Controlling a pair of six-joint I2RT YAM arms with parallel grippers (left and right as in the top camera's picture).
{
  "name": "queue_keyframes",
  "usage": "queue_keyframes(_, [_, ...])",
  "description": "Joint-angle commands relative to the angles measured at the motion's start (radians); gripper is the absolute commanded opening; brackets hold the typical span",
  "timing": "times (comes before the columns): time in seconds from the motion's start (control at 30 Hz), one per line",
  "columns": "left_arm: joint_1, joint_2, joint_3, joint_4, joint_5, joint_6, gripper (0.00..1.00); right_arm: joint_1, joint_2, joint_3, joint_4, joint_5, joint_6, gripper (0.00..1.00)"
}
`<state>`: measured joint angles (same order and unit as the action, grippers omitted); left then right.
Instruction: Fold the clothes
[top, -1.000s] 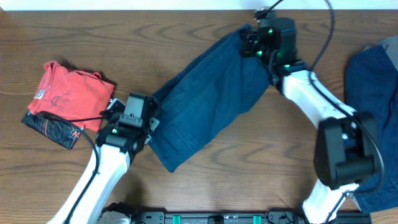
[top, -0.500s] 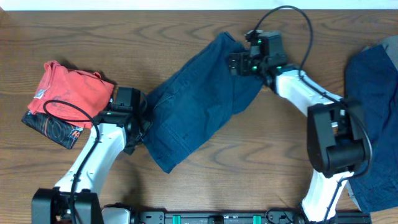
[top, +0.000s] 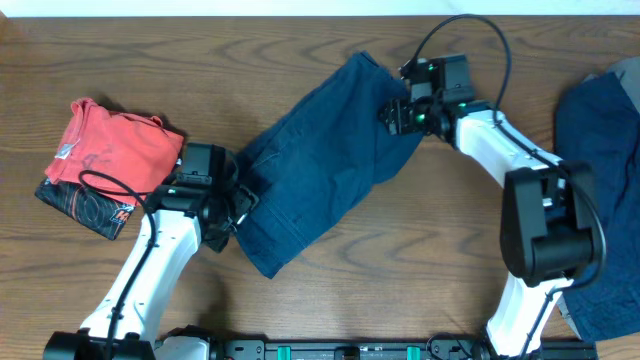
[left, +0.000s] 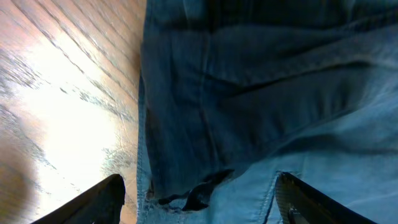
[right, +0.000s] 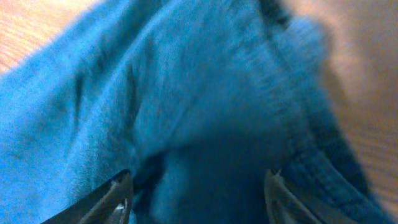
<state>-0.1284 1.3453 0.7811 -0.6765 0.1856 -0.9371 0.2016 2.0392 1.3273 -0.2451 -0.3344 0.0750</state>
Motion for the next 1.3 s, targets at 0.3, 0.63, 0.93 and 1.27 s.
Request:
queue_keyframes(0.3, [-0.007, 0.177, -0.073, 0.294, -0.061, 0.118, 0.8, 0.006, 0.056, 0.011, -0.266, 0.238, 0.009, 0.33])
queue_keyframes(0.63, [-0.006, 0.209, -0.073, 0.468, 0.135, 0.425, 0.84, -0.066, 0.031, 0.011, -0.596, 0.36, 0.202, 0.32])
queue_keyframes(0.93, [-0.006, 0.21, -0.073, 0.393, 0.21, 0.503, 0.9, -0.089, -0.127, 0.015, -0.609, 0.319, 0.2, 0.39])
queue_keyframes(1.27, [-0.038, 0.257, -0.08, 0.375, 0.282, 0.589, 0.89, -0.09, -0.406, 0.015, -0.621, 0.281, 0.188, 0.51])
